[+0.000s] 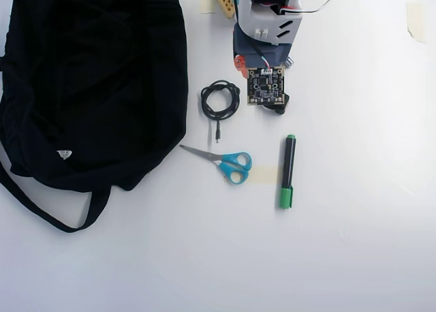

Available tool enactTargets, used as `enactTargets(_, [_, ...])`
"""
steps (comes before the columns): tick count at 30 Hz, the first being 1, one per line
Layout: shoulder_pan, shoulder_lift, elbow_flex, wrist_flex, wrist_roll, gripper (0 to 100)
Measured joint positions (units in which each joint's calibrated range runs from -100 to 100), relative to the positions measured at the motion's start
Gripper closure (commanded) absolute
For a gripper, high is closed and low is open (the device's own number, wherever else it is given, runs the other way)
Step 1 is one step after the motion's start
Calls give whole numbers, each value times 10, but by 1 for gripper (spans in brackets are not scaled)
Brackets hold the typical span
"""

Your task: Put the cable into the black bag

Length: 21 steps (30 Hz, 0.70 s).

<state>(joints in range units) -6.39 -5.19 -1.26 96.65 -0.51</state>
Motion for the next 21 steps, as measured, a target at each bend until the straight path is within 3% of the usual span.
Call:
enactTargets(3, [0, 0, 0, 0, 0, 95])
enactTargets(13, [0, 0, 41, 0, 0, 67])
enactTargets(21, [0, 0, 62, 0, 7, 62])
